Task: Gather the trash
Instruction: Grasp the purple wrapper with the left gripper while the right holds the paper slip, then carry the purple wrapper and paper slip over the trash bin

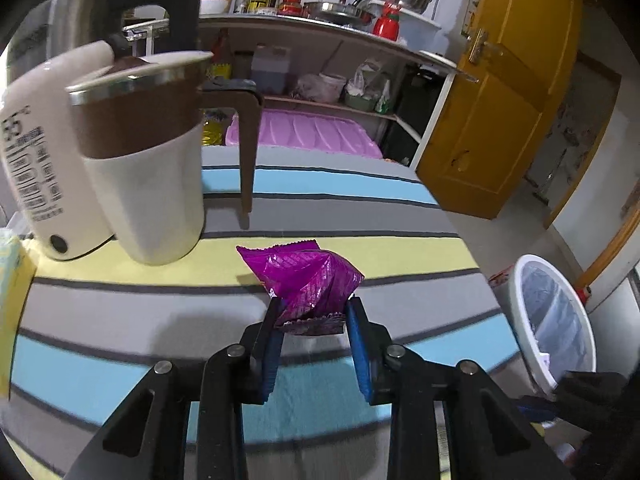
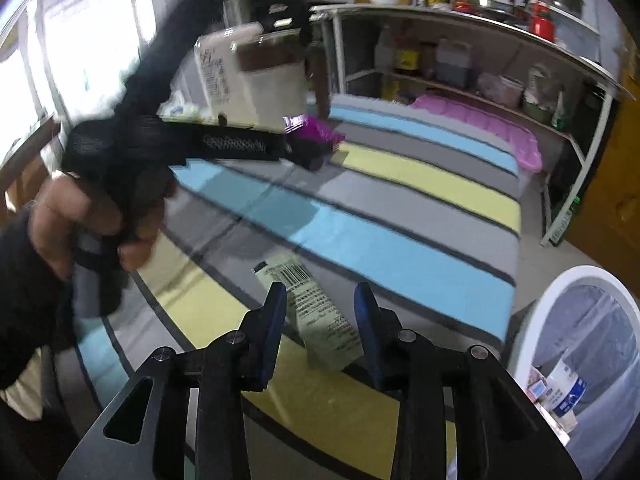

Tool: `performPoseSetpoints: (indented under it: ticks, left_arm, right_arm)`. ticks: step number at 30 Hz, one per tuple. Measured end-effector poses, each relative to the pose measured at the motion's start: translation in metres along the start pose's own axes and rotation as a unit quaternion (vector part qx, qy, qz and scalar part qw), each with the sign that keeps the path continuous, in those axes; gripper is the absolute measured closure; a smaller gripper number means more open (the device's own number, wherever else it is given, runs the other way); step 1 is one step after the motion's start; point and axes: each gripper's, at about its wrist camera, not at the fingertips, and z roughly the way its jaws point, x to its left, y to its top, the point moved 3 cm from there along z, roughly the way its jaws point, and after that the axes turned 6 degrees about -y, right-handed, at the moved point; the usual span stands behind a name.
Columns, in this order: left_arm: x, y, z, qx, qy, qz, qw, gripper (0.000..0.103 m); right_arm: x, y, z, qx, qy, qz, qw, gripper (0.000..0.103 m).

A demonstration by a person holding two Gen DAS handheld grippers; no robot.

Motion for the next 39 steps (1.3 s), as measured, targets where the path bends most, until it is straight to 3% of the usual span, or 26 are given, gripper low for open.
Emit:
performPoseSetpoints:
  ticks: [8,16,24,39]
  left_arm:
    - [-0.005,-0.016,-0.036,-0.01,-0.011,0.0,0.9999,0.072]
    - [-0.015,-0.035,-0.062,-0.02,-0.019,0.002,0.9996,0.072]
    - [-0.026,-0.054,-0.087,-0.031,-0.026,0.008,0.9992,0.072]
    - [-0.078,-0.077,-0.11,-0.035,-0.06,0.037,0.9969,0.072]
  right_arm:
    - [0.006,-0.004,-0.001,0.018,-0.003,-0.002,1.0,0.07]
    - [0.006,-0.013,-0.01,0.019,-0.025,0.038,0.999,0.077]
    - [0.001,-0.023,-0.041,-0.01,-0.049,0.091,0.995,0.078]
    - [-0.01,-0.041,-0.109,-0.059,-0.083,0.131,0.986,0.078]
